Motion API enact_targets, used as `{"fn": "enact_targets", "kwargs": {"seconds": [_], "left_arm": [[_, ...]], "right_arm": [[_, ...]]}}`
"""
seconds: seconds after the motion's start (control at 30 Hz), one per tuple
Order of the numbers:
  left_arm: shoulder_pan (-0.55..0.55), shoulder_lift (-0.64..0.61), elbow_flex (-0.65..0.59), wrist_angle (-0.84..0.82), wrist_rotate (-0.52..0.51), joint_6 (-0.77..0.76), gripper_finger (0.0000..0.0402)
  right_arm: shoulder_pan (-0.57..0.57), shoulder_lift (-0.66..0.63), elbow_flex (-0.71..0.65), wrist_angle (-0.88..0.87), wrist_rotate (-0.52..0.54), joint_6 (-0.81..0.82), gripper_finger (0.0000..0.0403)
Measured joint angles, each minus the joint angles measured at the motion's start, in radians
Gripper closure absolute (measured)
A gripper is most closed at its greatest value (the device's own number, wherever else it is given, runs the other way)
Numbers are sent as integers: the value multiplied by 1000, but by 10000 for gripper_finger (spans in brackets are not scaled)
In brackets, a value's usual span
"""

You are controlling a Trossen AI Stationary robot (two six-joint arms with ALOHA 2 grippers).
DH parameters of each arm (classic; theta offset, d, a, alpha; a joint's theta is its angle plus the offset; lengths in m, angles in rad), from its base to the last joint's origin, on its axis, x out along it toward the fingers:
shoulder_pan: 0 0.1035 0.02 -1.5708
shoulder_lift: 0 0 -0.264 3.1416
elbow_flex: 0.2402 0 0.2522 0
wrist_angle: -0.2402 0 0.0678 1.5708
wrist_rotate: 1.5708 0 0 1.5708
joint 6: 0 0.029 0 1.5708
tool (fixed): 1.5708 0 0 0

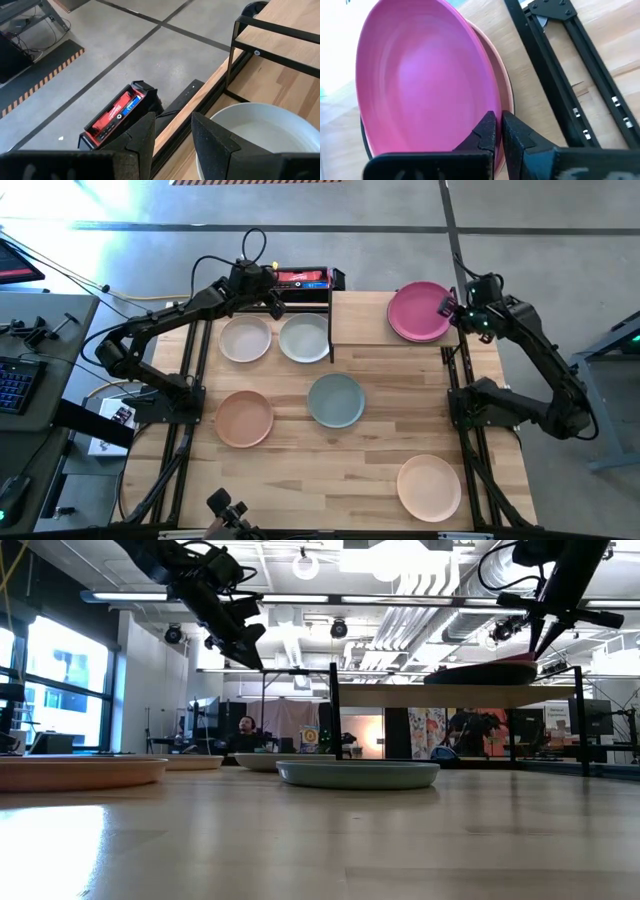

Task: Place and stack plates onto a shelf
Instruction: Stack the pink plate on top of the light brown plate on the shelf

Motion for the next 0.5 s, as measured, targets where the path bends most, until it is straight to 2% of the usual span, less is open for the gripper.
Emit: {"fn": "enact_targets", "kwargs": {"seconds": [0.5], "left_arm": [[0,0,0,11,0,-1,286]], "right_arm": [[0,0,0,0,-27,22,402]]}}
